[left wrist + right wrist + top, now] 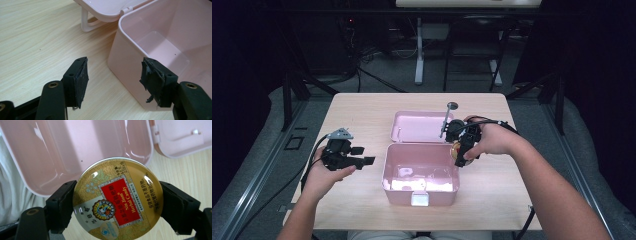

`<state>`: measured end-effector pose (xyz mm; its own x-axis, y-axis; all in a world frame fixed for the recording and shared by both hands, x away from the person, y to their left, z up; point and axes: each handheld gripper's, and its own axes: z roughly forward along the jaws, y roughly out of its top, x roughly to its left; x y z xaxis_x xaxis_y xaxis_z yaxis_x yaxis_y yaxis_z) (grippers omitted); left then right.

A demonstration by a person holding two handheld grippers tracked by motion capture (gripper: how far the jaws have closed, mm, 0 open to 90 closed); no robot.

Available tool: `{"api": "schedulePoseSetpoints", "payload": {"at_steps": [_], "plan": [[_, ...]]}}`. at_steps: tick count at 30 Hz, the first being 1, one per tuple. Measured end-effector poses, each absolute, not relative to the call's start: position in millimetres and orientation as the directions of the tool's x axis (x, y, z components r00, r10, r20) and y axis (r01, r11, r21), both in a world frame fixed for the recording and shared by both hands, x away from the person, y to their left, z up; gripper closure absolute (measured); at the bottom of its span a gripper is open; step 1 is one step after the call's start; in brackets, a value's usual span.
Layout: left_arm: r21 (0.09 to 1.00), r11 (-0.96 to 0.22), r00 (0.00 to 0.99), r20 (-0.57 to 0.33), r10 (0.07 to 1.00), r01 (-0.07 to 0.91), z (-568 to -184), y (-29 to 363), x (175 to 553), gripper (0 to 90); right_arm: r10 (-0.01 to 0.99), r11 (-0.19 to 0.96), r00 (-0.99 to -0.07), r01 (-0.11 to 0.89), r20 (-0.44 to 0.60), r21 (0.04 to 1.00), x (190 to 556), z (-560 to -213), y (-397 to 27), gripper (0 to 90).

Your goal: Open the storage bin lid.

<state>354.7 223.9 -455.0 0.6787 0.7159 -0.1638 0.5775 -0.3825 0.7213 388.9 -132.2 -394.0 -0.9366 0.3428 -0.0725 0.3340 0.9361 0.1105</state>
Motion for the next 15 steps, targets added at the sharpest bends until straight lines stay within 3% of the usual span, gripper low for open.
{"api": "schedulePoseSetpoints", "payload": {"at_steps": [15], "plan": [[0.722, -0.379, 0.679, -0.17, 0.714, 0.579, -454.7, 224.7, 354.7, 38.2, 0.265, 0.961, -0.963, 0.259, -0.054, 0.099, 381.5, -400.1, -106.0, 19.9]]}}
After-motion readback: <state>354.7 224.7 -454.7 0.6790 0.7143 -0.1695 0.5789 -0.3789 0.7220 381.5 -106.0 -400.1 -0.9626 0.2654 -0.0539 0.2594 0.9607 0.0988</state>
